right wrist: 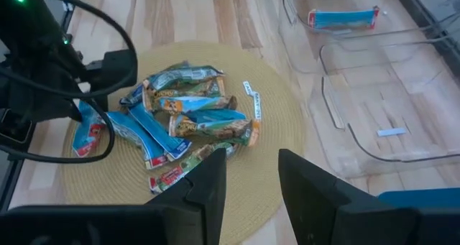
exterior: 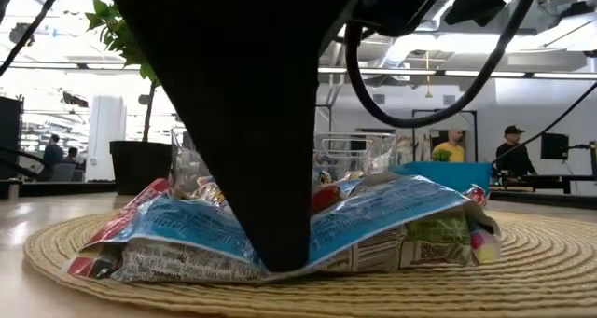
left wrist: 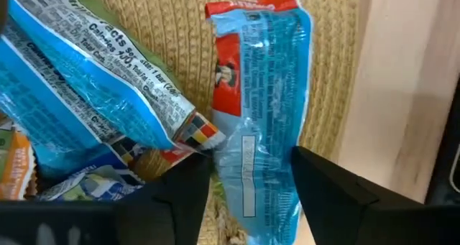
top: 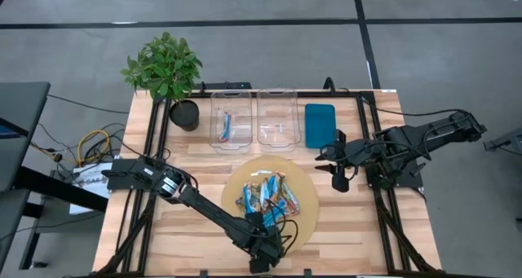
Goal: Pick and place Granola Bars by type
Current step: Put the bottom red granola bar into the left transparent bin
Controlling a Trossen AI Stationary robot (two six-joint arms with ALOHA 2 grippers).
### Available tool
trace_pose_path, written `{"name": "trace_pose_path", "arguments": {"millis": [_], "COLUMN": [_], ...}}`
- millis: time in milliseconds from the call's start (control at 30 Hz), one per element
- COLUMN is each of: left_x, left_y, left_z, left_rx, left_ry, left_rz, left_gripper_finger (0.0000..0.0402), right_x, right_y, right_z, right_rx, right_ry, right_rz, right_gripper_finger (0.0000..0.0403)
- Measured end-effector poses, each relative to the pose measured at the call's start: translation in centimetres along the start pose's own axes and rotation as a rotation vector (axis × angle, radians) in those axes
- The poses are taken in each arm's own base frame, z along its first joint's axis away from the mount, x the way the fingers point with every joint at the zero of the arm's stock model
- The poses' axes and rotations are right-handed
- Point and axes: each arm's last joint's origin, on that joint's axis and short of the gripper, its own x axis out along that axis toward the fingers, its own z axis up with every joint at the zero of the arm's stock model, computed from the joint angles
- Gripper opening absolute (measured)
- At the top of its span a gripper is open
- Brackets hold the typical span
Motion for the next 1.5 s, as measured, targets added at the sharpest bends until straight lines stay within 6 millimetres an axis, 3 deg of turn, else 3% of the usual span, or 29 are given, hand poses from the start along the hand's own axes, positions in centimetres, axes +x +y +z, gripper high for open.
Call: {"name": "trace_pose_path", "arguments": {"millis": [233,533,667,867,1000,1200,1367,1500], "left_x": [0.2,0.0,-1.4,-5.8,-9.7,-15.2,-19.3,-20.9], "left_y": [0.3,0.3,0.3,2.0,4.6,10.6,16.7,21.7], "left_z": [-0.2,-0.4,0.4,2.5,3.2,3.3,3.5,2.7], "left_rx": [-0.009,-0.022,-0.055,-0.152,-0.219,-0.32,-0.377,-0.429], "left_ry": [0.015,0.058,0.06,-0.041,-0.109,-0.182,-0.222,-0.173], "left_rz": [0.042,0.019,-0.006,0.171,0.369,0.515,0.586,0.623], "left_gripper_finger": [0.0187,0.0056,0.0013,0.0044,0.0045,0.0023,0.0023,0.0025], "right_x": [0.0,0.0,0.0,-0.1,-0.2,-0.2,-0.1,0.0], "right_y": [0.0,0.0,0.0,0.3,0.3,-0.3,-1.3,-2.2], "right_z": [0.0,0.0,0.1,1.2,1.9,2.1,2.6,2.8], "right_rx": [0.0,0.0,0.003,0.005,-0.001,0.023,0.047,0.073], "right_ry": [0.0,-0.001,-0.015,-0.125,-0.192,-0.229,-0.265,-0.266], "right_rz": [-0.001,-0.003,0.002,0.03,0.019,-0.115,-0.186,-0.225], "right_gripper_finger": [0.0118,0.0118,0.0118,0.0118,0.0118,0.0118,0.0118,0.0118]}}
